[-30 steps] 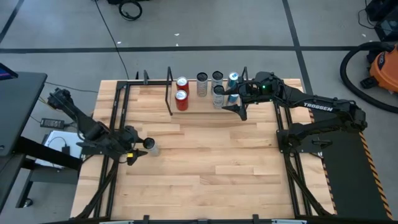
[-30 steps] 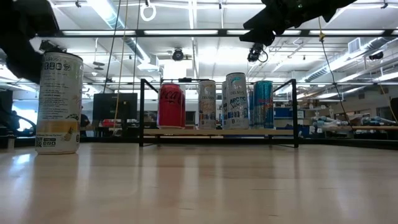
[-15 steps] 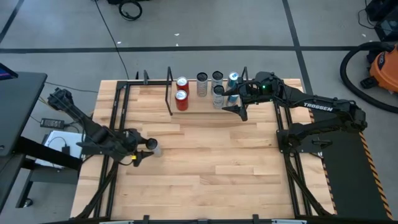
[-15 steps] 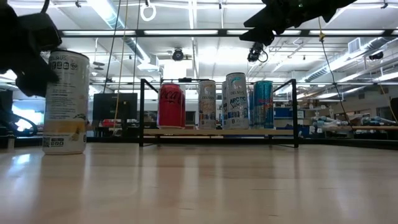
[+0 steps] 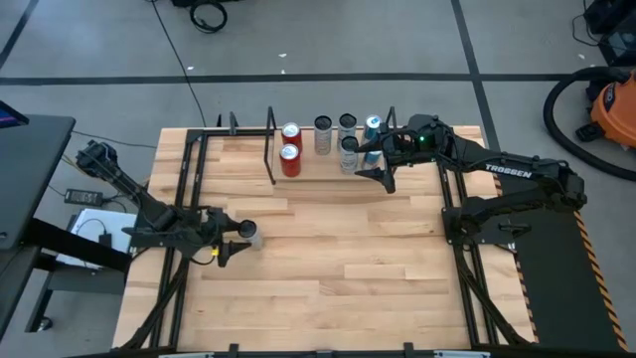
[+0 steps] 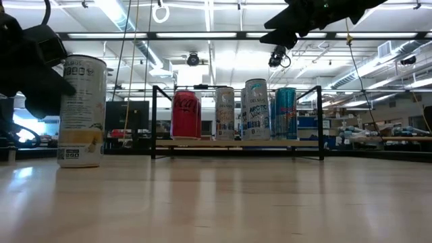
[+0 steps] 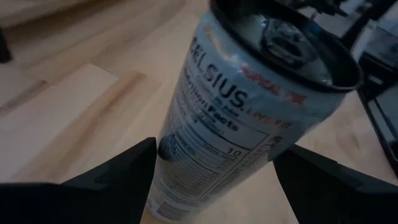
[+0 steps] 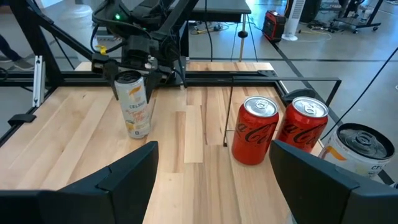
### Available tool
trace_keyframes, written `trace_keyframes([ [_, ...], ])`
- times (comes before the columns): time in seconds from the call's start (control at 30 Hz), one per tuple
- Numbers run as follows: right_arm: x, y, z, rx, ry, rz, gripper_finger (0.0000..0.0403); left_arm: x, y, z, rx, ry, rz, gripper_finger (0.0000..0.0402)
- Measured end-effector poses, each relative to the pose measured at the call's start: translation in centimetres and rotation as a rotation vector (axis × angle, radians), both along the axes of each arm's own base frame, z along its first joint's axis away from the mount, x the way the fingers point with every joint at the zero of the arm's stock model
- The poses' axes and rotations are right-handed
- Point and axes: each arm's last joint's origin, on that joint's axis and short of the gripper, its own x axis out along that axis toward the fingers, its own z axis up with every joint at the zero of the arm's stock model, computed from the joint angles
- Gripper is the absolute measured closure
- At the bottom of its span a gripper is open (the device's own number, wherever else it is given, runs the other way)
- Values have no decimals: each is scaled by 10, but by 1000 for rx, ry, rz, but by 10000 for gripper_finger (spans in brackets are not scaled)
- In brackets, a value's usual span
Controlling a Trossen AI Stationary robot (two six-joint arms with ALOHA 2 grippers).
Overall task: Place canned beverage on shelf
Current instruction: Put the black soda can on the shelf aligned with the other red soda can
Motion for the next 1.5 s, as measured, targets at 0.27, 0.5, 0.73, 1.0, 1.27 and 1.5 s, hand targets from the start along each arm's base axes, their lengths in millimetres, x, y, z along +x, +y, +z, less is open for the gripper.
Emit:
trace_keyframes([
  [0.27, 0, 0, 0, 0, 0, 0, 87, 0, 1, 1, -10, -29, 51, 83],
  [0.5, 0, 0, 0, -1, 0, -2, 87, 2, 3, 2, -11, -39, 83, 83],
  [0.73, 0, 0, 0, -1, 1, -2, 87, 2, 4, 2, -2, -36, 85, 83],
  [1.0, 0, 0, 0, -1, 1, -2, 87, 2, 2, 1, 2, -15, 29, 83],
  [1.27, 0, 0, 0, -1, 1, -2, 87, 2, 2, 1, 118, 0, -23, 83],
  [1.5, 0, 0, 0, -1, 1, -2, 87, 4, 1, 4, 189, -20, -59, 83],
])
